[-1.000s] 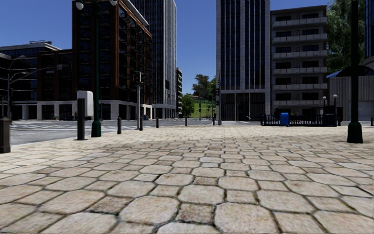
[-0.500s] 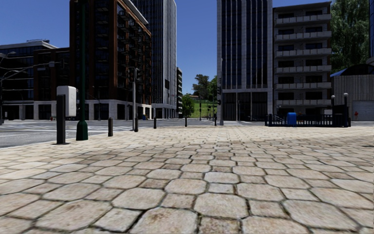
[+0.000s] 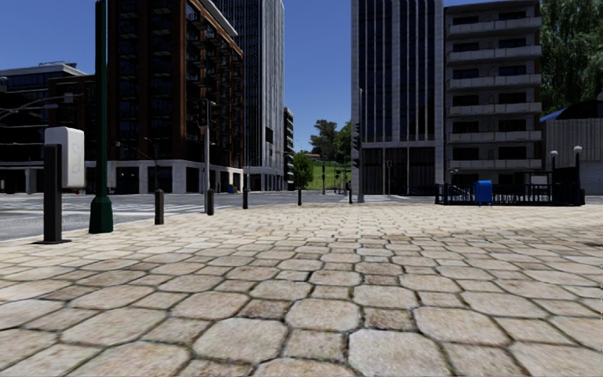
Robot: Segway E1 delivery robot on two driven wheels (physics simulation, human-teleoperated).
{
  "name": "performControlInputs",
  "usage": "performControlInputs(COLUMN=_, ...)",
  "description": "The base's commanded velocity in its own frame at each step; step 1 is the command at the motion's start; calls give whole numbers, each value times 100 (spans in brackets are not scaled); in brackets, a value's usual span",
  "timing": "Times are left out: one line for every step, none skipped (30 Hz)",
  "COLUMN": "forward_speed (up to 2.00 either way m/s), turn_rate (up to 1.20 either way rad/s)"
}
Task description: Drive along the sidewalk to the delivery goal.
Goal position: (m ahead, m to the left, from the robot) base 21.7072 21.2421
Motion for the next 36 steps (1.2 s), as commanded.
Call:
performControlInputs(forward_speed=200, turn_rate=0)
performControlInputs(forward_speed=200, turn_rate=0)
performControlInputs(forward_speed=200, turn_rate=0)
performControlInputs(forward_speed=200, turn_rate=0)
performControlInputs(forward_speed=200, turn_rate=0)
performControlInputs(forward_speed=200, turn_rate=0)
performControlInputs(forward_speed=200, turn_rate=0)
performControlInputs(forward_speed=200, turn_rate=0)
performControlInputs(forward_speed=200, turn_rate=0)
performControlInputs(forward_speed=200, turn_rate=0)
performControlInputs(forward_speed=200, turn_rate=0)
performControlInputs(forward_speed=200, turn_rate=0)
performControlInputs(forward_speed=200, turn_rate=0)
performControlInputs(forward_speed=200, turn_rate=0)
performControlInputs(forward_speed=200, turn_rate=0)
performControlInputs(forward_speed=200, turn_rate=0)
performControlInputs(forward_speed=200, turn_rate=0)
performControlInputs(forward_speed=200, turn_rate=0)
performControlInputs(forward_speed=200, turn_rate=0)
performControlInputs(forward_speed=200, turn_rate=0)
performControlInputs(forward_speed=200, turn_rate=0)
performControlInputs(forward_speed=200, turn_rate=0)
performControlInputs(forward_speed=200, turn_rate=0)
performControlInputs(forward_speed=200, turn_rate=0)
performControlInputs(forward_speed=200, turn_rate=0)
performControlInputs(forward_speed=200, turn_rate=0)
performControlInputs(forward_speed=200, turn_rate=0)
performControlInputs(forward_speed=200, turn_rate=0)
performControlInputs(forward_speed=200, turn_rate=0)
performControlInputs(forward_speed=200, turn_rate=0)
performControlInputs(forward_speed=200, turn_rate=0)
performControlInputs(forward_speed=200, turn_rate=0)
performControlInputs(forward_speed=200, turn_rate=0)
performControlInputs(forward_speed=200, turn_rate=0)
performControlInputs(forward_speed=200, turn_rate=0)
performControlInputs(forward_speed=200, turn_rate=0)
